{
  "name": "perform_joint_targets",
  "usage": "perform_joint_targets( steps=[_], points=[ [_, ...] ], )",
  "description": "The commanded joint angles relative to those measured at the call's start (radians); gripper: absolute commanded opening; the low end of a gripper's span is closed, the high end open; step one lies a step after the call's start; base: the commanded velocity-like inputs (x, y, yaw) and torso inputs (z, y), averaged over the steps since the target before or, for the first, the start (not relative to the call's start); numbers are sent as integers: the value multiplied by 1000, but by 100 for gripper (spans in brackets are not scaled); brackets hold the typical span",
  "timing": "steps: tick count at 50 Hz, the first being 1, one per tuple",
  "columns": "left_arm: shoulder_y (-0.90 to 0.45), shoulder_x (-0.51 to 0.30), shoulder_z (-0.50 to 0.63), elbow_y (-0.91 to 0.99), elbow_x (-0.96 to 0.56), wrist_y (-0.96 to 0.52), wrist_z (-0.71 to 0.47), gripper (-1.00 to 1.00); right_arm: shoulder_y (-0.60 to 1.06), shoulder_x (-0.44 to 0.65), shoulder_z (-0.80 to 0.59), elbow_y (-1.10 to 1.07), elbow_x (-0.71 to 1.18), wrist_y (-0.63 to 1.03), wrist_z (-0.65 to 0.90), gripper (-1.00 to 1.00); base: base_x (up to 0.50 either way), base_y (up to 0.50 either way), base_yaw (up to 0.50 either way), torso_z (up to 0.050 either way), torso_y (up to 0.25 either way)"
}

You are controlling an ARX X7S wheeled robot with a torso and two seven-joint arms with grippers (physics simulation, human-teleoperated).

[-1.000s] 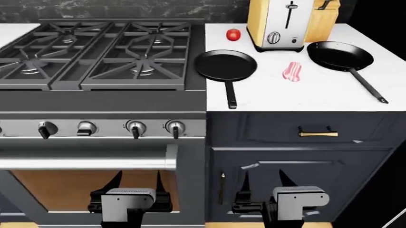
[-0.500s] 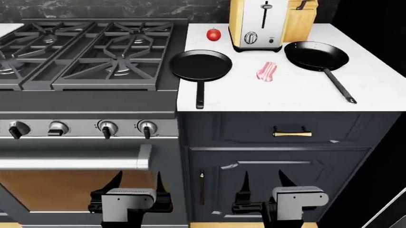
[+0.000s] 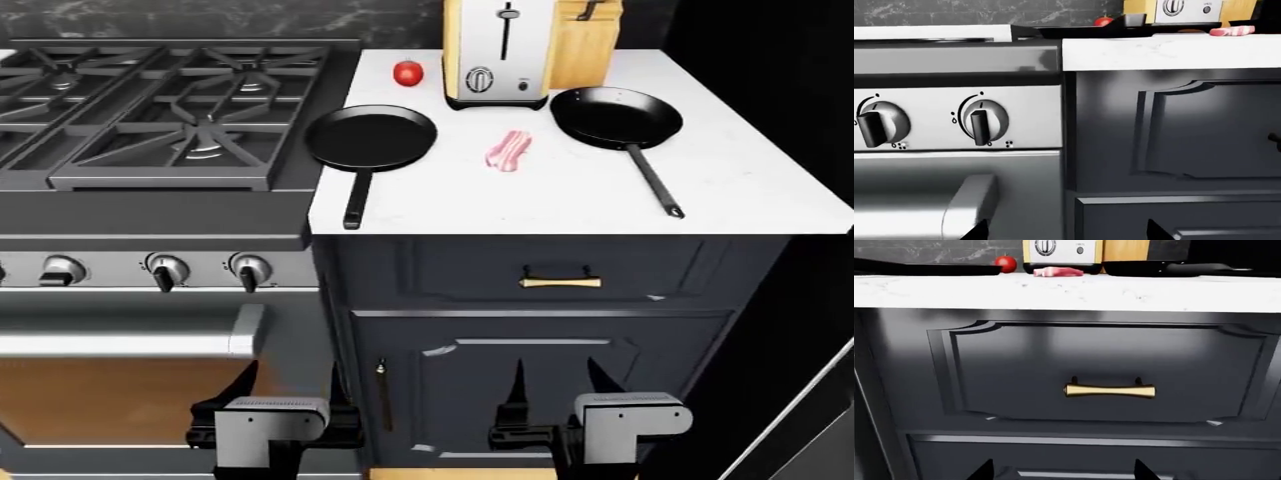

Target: Place both pans onto different burners. Then place the tomato and the bacon on different pans.

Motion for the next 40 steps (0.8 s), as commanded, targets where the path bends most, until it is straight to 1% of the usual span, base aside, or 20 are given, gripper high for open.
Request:
perform_joint_targets(
  steps=[1,40],
  points=[
    [-1,-7,9,1,-7,0,-5,100,1,6,-7,1,7,-1,8,100,0,-250,0,0,0],
    [-6,-28,40,2,-10,-2,-30,100,6,24,-28,3,28,-2,29,100,0,-234,0,0,0]
  ],
)
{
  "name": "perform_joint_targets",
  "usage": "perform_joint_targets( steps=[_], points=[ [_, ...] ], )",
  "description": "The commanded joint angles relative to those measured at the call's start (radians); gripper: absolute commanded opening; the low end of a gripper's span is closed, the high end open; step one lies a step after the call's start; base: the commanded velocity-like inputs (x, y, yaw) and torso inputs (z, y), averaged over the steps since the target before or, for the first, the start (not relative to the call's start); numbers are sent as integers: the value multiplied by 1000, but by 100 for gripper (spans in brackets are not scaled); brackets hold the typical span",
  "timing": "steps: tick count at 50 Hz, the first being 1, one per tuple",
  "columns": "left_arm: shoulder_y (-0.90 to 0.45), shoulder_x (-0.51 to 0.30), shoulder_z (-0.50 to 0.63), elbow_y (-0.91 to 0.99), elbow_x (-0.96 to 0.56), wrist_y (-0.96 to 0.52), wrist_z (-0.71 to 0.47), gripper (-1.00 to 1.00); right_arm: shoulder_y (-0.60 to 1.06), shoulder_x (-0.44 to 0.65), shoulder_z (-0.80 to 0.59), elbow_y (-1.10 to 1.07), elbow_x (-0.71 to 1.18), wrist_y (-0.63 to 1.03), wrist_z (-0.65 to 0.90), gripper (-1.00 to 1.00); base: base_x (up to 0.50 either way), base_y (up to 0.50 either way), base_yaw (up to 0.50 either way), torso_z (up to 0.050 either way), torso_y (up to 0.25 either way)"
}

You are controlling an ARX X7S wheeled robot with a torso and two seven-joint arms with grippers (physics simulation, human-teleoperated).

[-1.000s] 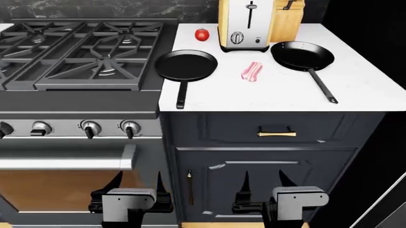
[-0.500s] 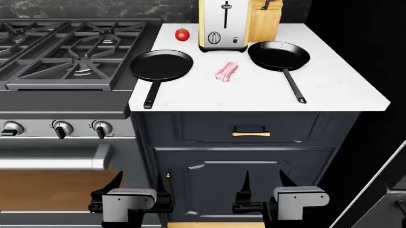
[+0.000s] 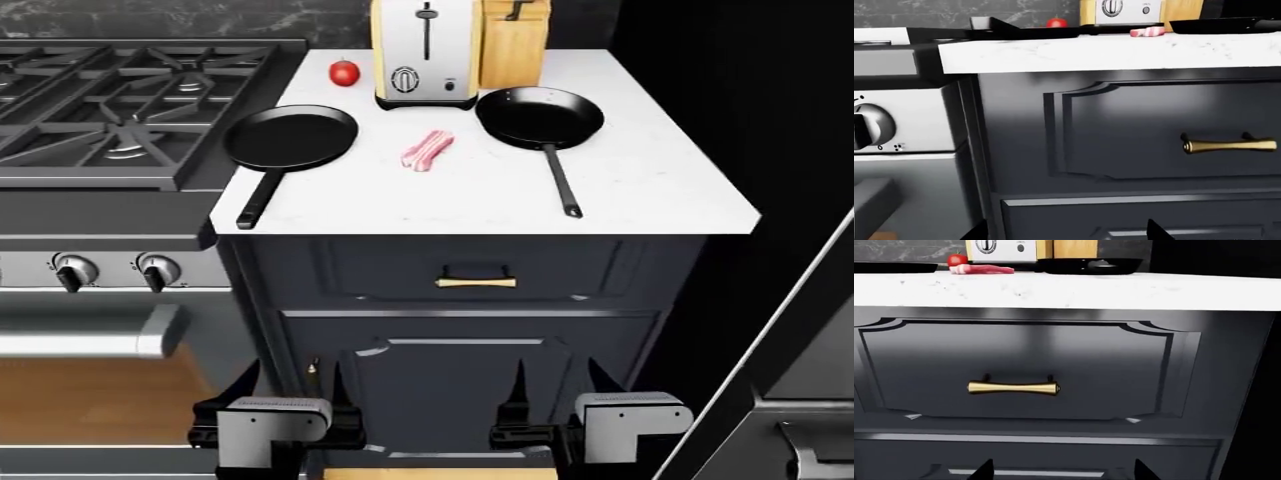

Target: Place both pans onto different burners. Then place the tomato and the bacon on different pans.

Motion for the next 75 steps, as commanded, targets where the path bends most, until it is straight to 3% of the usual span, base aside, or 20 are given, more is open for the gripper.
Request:
perform_joint_targets(
  steps=[1,13,54,60,63,67,75],
  points=[
    [-2,-8,11,3,6,-7,-10,100,0,4,-6,-1,6,-2,6,100,0,-43,0,0,0],
    [-4,-12,15,0,-5,-1,-13,100,0,9,-14,-3,10,-2,13,100,0,0,0,3,0],
    [-6,-27,33,2,-14,-6,-43,100,4,22,-28,0,29,-14,36,100,0,0,0,50,-13],
    [5,-23,8,57,-36,-13,-74,100,-22,20,3,-97,74,-30,56,100,0,0,0,32,-9],
    [18,-37,-9,187,-78,-69,-89,100,-42,34,13,-243,114,54,86,100,0,0,0,0,0],
    [-14,-97,-6,465,-118,-297,-117,100,-34,91,27,-480,173,244,133,100,0,0,0,0,0],
    [-287,-155,-90,807,-353,-803,-173,100,146,205,151,-831,437,669,256,100,0,0,0,0,0]
  ],
)
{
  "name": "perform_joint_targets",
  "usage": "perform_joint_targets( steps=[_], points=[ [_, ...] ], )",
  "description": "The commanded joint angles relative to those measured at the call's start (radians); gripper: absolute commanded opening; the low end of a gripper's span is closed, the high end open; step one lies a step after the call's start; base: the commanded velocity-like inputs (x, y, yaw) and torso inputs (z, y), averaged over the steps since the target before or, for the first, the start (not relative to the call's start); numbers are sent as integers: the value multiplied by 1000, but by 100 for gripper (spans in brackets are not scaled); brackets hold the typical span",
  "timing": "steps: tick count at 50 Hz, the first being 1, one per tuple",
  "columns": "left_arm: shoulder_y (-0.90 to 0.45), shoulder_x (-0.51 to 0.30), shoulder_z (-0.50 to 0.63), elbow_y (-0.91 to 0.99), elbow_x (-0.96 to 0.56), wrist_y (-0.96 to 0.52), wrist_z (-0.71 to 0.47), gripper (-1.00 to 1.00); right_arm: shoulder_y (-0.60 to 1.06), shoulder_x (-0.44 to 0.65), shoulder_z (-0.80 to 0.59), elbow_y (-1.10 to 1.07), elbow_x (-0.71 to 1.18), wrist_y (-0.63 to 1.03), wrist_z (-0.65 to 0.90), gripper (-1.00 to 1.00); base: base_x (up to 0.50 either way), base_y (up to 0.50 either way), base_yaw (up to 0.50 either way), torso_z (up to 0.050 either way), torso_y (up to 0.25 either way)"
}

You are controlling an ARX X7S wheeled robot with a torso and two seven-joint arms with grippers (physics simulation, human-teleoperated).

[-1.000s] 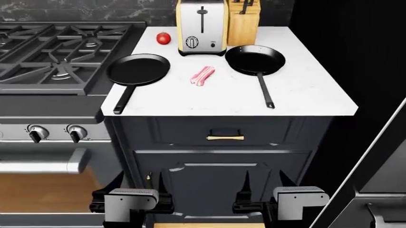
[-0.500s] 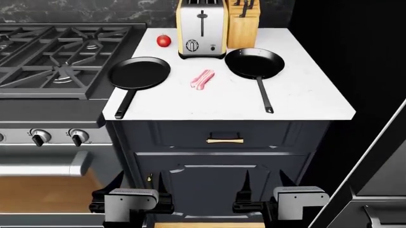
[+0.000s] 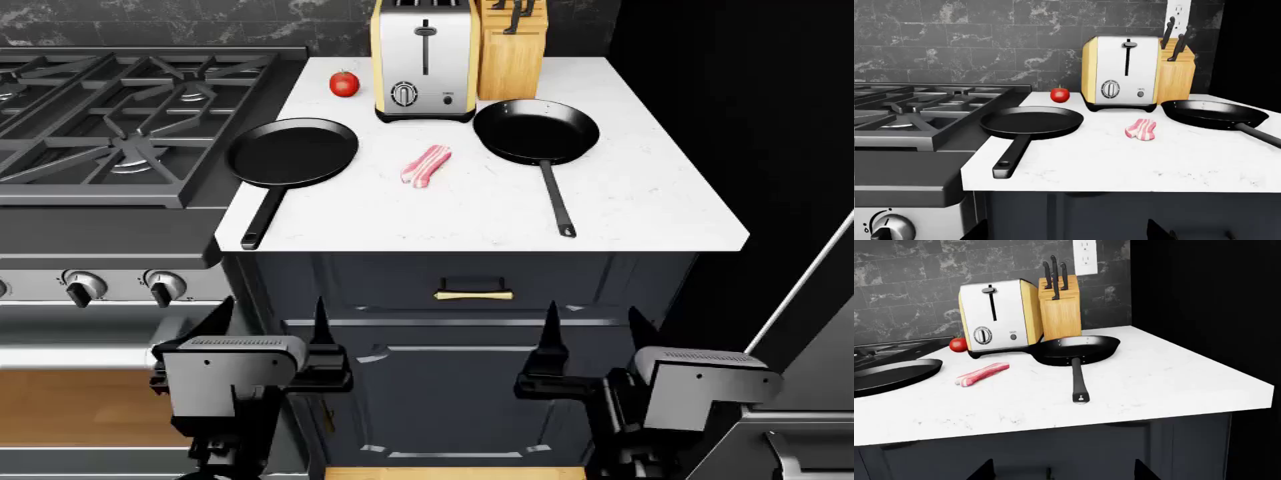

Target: Place both pans onto different burners. Then place the tomato and the bacon on different pans.

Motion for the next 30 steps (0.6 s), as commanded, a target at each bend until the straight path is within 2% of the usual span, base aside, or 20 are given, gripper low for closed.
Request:
perform_joint_targets(
  steps=[1,4,9,15,20,24,30],
  points=[
    [-260,-64,-103,405,-264,-530,-69,100,173,117,126,-426,290,459,145,100,0,0,0,0,0],
    [-406,-67,-168,412,-413,-738,-93,100,319,152,174,-503,445,652,237,100,0,0,0,0,0],
    [-570,-75,-208,396,-546,-960,-128,100,544,160,254,-520,757,889,419,100,0,0,0,0,0],
    [-743,-48,-320,349,-701,-1208,-202,100,781,187,241,-454,1049,1032,623,100,0,0,0,0,0],
    [-814,-89,-320,262,-842,-1225,-304,100,878,214,229,-382,1103,1056,653,100,0,0,0,0,0],
    [-801,-111,-335,227,-854,-1187,-303,100,890,237,200,-386,1009,1055,592,100,0,0,0,0,0],
    [-831,-115,-384,219,-956,-1212,-362,100,896,243,192,-377,996,1051,596,100,0,0,0,0,0]
  ],
)
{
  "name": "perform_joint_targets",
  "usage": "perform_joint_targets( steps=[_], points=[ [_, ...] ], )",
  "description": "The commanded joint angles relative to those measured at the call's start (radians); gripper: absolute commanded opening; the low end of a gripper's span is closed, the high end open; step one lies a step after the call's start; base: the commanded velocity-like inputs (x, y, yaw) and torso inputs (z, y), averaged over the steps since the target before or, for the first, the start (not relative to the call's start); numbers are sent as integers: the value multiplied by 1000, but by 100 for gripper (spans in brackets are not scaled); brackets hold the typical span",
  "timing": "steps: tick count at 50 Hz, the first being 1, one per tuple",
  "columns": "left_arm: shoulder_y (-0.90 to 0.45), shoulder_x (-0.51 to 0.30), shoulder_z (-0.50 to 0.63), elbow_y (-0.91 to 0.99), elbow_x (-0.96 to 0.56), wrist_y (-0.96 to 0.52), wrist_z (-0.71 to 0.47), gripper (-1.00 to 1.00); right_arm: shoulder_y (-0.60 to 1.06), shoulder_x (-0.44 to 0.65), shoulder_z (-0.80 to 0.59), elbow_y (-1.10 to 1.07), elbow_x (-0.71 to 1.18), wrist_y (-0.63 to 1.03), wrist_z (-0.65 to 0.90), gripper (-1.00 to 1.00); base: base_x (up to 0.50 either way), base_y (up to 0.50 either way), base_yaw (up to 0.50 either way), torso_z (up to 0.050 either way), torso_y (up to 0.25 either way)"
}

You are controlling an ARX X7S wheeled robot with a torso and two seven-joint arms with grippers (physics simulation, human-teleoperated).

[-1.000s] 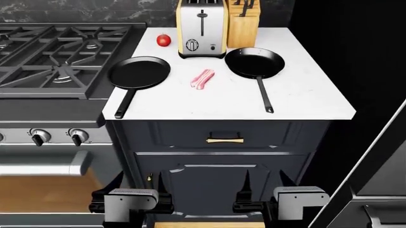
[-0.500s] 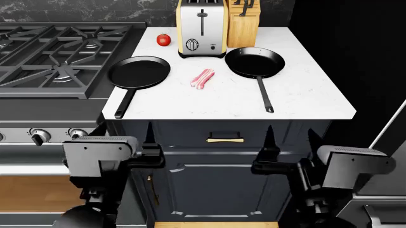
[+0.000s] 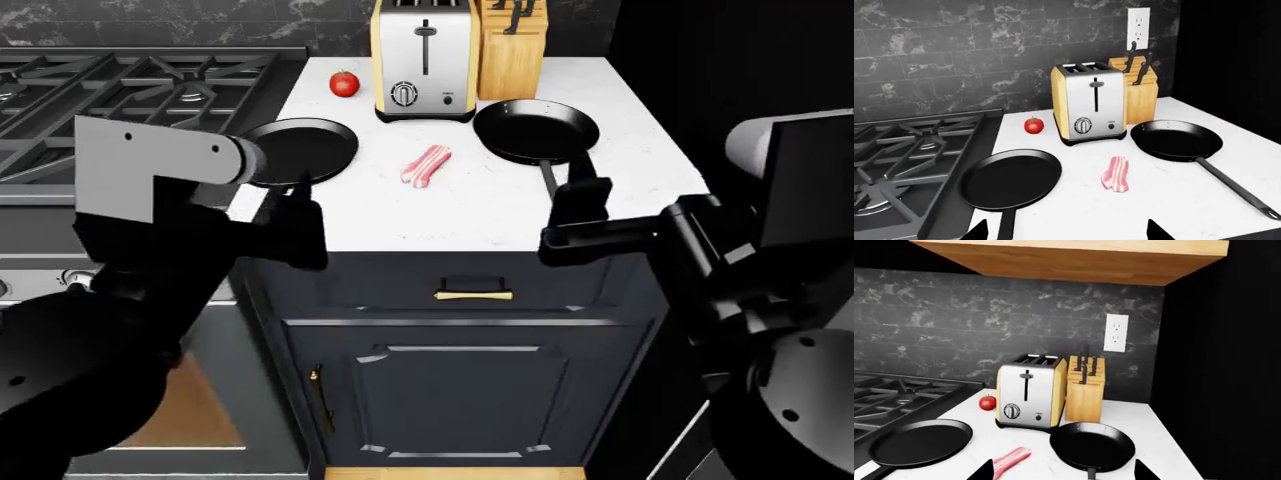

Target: Place both pans onto different burners. Then place the tomato and the bacon on different pans.

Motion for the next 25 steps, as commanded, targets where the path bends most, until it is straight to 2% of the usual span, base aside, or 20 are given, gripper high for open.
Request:
perform_joint_targets(
  steps=[1,10,25],
  points=[
    [-115,-29,-79,-42,-209,-112,-111,100,121,37,-9,15,71,88,56,100,0,0,0,0,0],
    [-115,-55,-54,-50,-238,-73,-137,100,119,40,-8,26,77,77,67,100,3,0,0,0,0],
    [-65,-85,2,-50,-165,22,-83,100,97,43,-30,35,13,40,37,100,29,0,0,0,0]
  ],
)
